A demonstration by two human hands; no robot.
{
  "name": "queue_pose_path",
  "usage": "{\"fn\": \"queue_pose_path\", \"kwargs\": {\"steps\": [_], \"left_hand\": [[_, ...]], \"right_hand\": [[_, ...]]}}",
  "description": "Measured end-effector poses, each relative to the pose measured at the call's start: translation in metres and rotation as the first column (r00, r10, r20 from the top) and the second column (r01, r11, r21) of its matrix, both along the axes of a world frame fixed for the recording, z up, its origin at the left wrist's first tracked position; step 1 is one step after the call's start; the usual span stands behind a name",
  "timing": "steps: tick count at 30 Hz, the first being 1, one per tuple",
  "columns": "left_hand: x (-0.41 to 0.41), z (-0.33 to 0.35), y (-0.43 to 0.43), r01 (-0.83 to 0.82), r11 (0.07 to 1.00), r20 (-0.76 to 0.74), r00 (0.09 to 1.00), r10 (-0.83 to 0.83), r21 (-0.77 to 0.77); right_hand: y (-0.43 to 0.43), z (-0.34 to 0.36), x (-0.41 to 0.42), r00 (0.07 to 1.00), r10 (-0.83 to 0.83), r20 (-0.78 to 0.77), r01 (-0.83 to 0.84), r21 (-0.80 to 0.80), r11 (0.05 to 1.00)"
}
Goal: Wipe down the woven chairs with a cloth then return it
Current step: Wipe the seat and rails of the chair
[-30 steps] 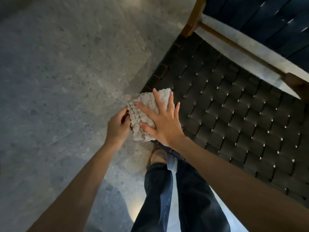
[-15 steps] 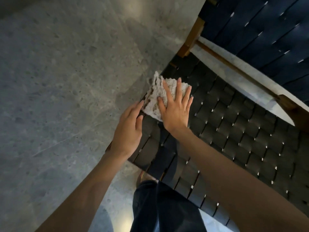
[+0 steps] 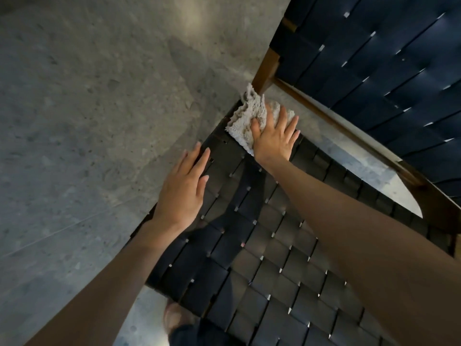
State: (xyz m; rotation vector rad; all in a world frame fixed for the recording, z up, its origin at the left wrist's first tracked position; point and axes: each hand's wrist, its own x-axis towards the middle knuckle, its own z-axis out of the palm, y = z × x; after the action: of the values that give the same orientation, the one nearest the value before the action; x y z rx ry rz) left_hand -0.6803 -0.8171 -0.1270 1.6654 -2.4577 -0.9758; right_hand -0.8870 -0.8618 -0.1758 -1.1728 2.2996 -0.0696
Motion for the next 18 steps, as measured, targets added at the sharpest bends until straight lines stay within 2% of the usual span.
{"fn": "queue_pose_path", "kwargs": {"steps": [4,8,10,12,13,14,18], "left_hand": [[0.006,0.000,0.009,0.081,0.992,0.032,0.996,-0.079,-0.099],[0.028,0.006,0.021,0.083,0.988,0.020,0.996,-0.081,-0.132],[0.049,0.011,0.035,0.047,0.988,-0.011,0.999,-0.049,-0.147],[0.074,0.017,0.055,-0.016,0.988,-0.084,0.996,0.003,-0.152],[0.086,0.019,0.065,-0.057,0.988,-0.127,0.991,0.039,-0.144],[0.098,0.022,0.075,-0.100,0.987,-0.169,0.983,0.077,-0.129],[0.129,0.032,0.109,-0.234,0.972,-0.286,0.932,0.221,-0.013]], "right_hand": [[0.007,0.000,-0.002,0.999,-0.048,0.017,0.049,-0.011,0.999],[0.035,0.010,0.022,0.992,0.078,0.101,-0.068,-0.103,0.992],[0.062,0.015,0.045,0.974,0.219,0.057,-0.209,-0.142,0.968],[0.091,0.020,0.077,0.904,0.423,-0.067,-0.428,-0.134,0.894],[0.106,0.025,0.094,0.877,0.474,-0.079,-0.481,-0.135,0.866],[0.121,0.031,0.112,0.878,0.475,-0.055,-0.477,-0.152,0.866],[0.183,0.065,0.177,0.937,0.302,0.176,-0.260,-0.226,0.939]]}}
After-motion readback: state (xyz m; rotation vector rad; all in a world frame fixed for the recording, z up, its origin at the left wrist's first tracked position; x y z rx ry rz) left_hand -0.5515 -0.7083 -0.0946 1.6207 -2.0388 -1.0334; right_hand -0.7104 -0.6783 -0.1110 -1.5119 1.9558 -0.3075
